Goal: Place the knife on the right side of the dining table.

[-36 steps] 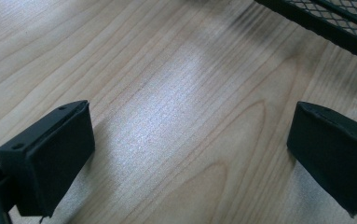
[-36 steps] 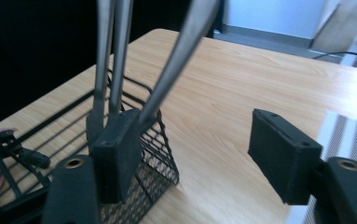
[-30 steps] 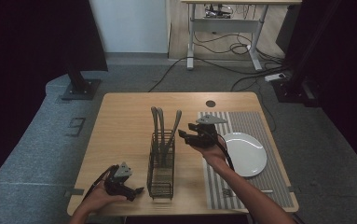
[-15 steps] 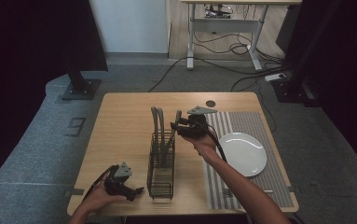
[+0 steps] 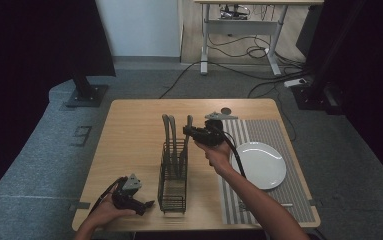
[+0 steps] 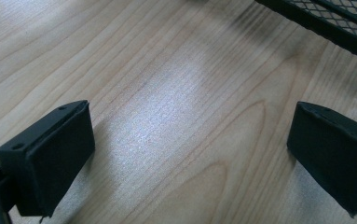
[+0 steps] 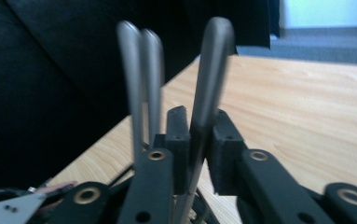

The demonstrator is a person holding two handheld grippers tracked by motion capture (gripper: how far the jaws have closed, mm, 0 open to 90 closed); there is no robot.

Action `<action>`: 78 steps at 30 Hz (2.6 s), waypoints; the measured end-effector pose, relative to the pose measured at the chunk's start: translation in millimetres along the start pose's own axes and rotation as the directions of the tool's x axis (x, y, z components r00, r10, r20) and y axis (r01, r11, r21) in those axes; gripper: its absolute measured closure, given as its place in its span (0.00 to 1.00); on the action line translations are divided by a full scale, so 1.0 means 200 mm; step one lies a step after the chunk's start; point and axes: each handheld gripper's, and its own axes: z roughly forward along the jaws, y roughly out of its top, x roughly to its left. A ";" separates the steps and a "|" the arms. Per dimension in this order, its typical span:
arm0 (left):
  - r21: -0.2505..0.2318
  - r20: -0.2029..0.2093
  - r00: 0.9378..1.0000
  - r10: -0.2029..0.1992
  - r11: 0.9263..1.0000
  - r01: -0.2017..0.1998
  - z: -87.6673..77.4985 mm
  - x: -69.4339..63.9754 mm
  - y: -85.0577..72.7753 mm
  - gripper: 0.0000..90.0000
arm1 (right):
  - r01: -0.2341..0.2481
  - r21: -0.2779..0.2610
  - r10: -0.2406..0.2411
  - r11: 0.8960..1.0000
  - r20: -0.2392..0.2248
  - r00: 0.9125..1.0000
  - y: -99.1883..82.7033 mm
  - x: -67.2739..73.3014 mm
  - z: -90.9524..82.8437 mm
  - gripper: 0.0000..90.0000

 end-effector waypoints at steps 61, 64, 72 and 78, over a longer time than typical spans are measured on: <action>-0.001 0.001 1.000 0.002 1.000 -0.002 0.00 0.00 0.00 0.01 | -0.035 -0.248 0.068 0.968 0.125 0.990 0.00 -0.29 -0.45 0.92; -0.001 0.000 1.000 0.002 1.000 -0.002 0.00 0.00 0.00 0.01 | -0.033 -0.245 0.068 0.969 0.134 0.989 0.00 -0.30 -0.45 0.92; -0.001 0.001 1.000 0.002 1.000 -0.002 0.00 0.00 0.00 0.01 | -0.031 -0.244 0.069 0.969 0.152 0.986 0.00 -0.33 -0.45 0.92; -0.001 0.000 1.000 0.001 1.000 -0.001 0.00 0.00 0.00 0.01 | -0.041 -0.271 0.088 0.962 0.163 0.983 0.02 -0.36 -0.49 0.92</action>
